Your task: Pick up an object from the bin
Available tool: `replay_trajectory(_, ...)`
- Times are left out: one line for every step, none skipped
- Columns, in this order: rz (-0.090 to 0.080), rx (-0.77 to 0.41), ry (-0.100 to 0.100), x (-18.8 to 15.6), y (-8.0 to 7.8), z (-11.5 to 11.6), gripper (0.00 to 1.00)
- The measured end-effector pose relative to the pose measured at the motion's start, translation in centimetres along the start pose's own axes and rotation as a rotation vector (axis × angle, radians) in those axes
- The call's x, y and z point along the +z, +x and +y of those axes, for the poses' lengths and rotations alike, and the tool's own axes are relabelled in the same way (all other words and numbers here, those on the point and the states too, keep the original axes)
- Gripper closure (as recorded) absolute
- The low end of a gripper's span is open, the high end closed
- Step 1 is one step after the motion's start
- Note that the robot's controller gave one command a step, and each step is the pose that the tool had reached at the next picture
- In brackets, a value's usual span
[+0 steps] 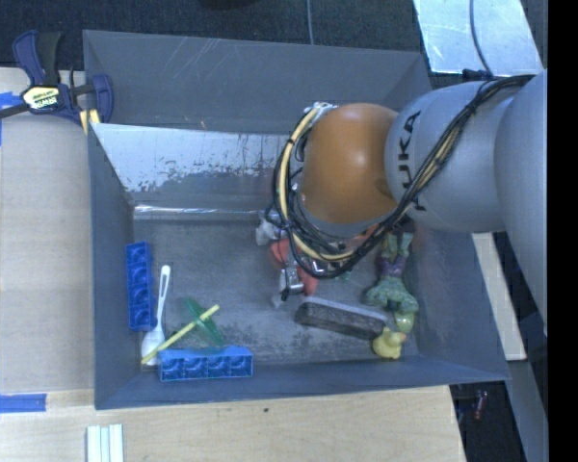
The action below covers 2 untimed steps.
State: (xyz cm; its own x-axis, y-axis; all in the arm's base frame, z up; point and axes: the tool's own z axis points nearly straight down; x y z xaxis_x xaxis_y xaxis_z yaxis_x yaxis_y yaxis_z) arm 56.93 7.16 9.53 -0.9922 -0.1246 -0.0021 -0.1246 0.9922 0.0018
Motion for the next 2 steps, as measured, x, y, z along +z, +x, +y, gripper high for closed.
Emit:
replay_trajectory(-0.007,0.048,0.001,2.4,-5.6,-4.4,0.0)
replay_trajectory(-0.006,0.018,0.0,2.4,-3.5,-8.8,0.0)
